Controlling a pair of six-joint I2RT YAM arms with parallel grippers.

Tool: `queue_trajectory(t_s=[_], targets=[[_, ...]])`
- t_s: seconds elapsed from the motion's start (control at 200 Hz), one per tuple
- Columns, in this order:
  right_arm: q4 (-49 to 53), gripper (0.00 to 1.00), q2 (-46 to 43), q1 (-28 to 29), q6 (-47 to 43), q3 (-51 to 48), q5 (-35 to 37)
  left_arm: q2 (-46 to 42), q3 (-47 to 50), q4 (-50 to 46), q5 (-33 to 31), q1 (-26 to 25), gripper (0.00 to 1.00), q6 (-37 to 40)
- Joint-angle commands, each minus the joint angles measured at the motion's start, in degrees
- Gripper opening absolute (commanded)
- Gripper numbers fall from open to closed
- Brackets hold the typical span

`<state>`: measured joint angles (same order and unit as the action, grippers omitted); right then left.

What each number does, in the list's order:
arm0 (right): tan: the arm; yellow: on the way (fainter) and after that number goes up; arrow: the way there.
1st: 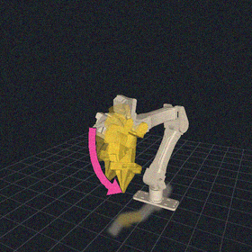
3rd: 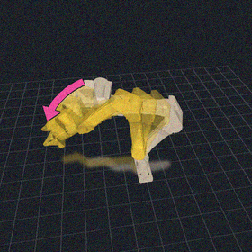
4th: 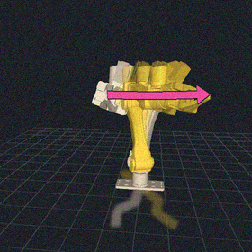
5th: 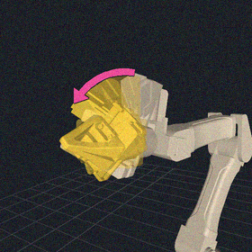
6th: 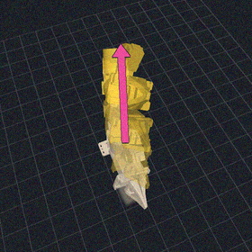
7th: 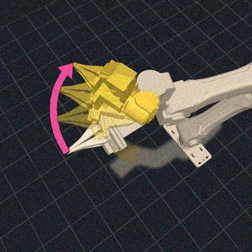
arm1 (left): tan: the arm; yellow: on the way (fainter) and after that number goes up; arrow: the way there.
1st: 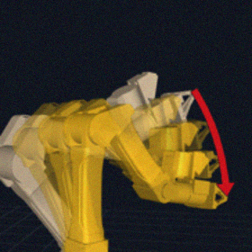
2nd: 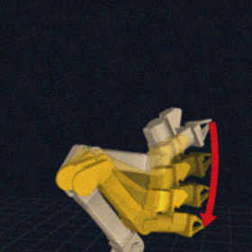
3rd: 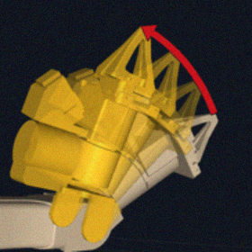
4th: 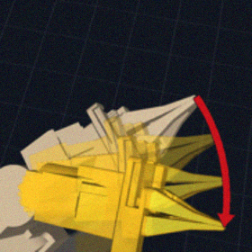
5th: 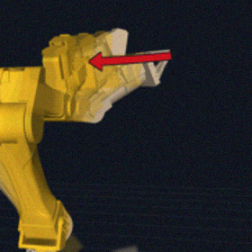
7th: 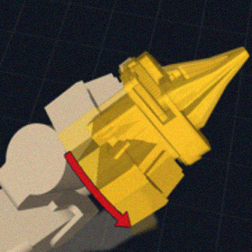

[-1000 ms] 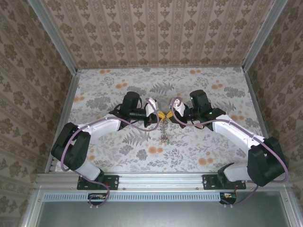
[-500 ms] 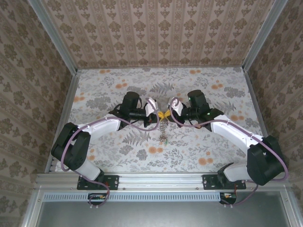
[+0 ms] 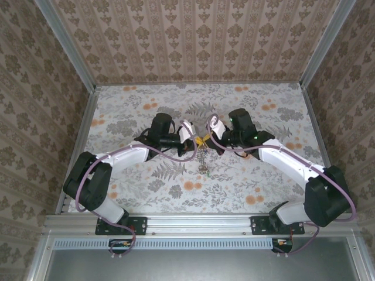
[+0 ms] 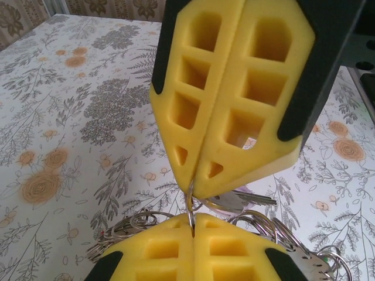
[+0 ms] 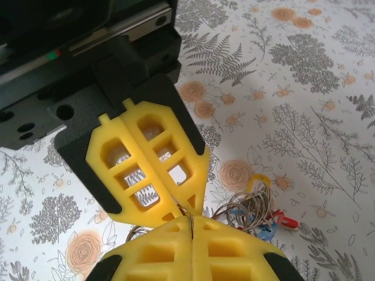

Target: Put the keys on the keyring

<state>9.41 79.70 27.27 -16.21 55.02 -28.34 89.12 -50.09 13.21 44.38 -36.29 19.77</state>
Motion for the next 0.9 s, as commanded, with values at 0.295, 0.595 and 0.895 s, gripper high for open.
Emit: queue_trajectory(t_s=[0.295, 0.595, 0.895], targets=[[4.3, 0.00, 2.3, -1.9, 5.2, 3.6, 7.0, -1.1, 0.2, 3.0, 4.8, -0.9, 0.00, 1.6], [4.9, 0.00, 2.2, -1.9, 4.0, 2.0, 10.5, -1.0, 0.8, 4.9, 5.2, -0.8, 0.00, 0.4], [4.9, 0.00, 1.8, -1.9, 2.0, 1.9, 6.3, -0.3, 0.7, 5.4, 5.0, -0.8, 0.00, 0.0]])
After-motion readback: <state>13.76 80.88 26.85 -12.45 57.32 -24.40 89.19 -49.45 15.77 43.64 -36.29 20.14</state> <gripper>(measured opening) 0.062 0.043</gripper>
